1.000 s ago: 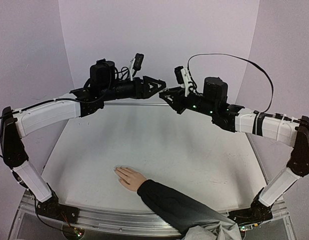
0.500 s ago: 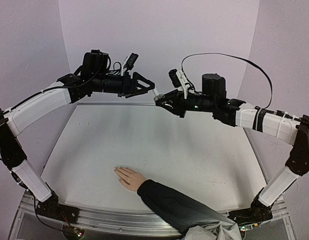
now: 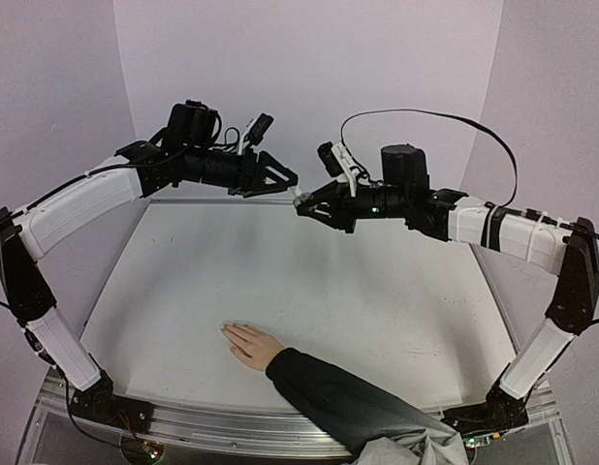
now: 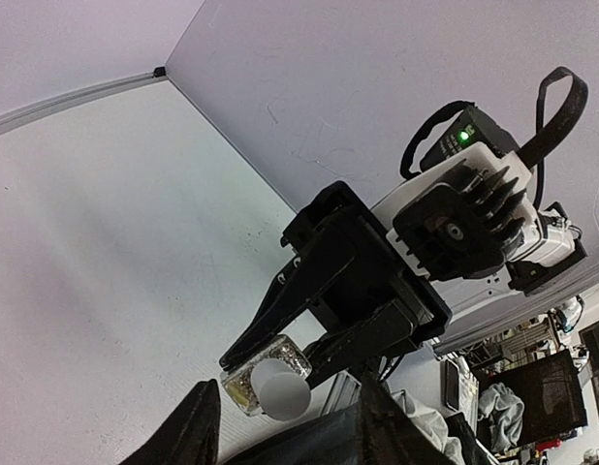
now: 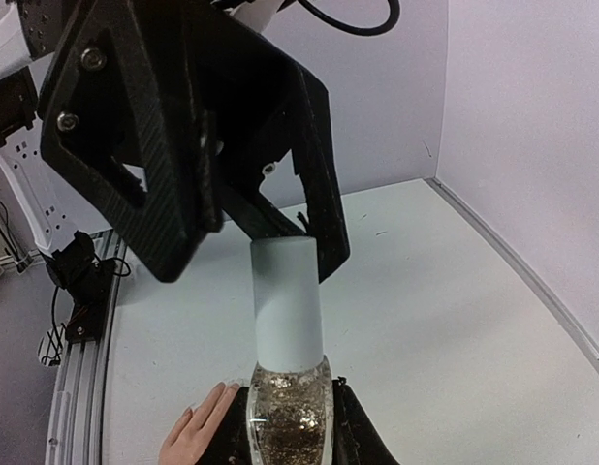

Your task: Paint the nails

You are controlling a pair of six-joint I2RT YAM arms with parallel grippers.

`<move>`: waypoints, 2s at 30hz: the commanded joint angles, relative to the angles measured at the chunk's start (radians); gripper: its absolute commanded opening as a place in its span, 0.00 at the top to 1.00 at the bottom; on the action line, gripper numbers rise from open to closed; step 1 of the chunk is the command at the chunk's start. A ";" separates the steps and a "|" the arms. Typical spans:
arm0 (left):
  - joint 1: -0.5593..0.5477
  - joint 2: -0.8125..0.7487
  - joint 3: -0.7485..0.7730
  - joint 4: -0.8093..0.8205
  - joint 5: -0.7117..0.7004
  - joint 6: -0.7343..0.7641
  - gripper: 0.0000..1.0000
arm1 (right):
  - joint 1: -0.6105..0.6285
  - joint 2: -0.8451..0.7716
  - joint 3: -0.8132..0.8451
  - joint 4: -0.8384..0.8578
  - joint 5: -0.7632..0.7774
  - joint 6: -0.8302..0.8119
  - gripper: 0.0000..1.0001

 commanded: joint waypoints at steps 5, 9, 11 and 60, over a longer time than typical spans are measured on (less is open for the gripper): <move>-0.016 0.016 0.090 -0.041 -0.002 0.042 0.60 | 0.003 0.014 0.082 0.002 -0.053 -0.026 1.00; -0.023 0.018 0.100 -0.070 -0.021 0.062 0.63 | 0.006 0.020 0.089 -0.006 -0.052 -0.029 1.00; -0.024 0.017 0.102 -0.075 -0.028 0.067 0.67 | 0.006 0.021 0.093 -0.010 -0.052 -0.029 1.00; -0.027 0.057 0.182 -0.166 -0.030 0.108 0.68 | 0.015 0.021 0.109 -0.048 -0.050 -0.055 1.00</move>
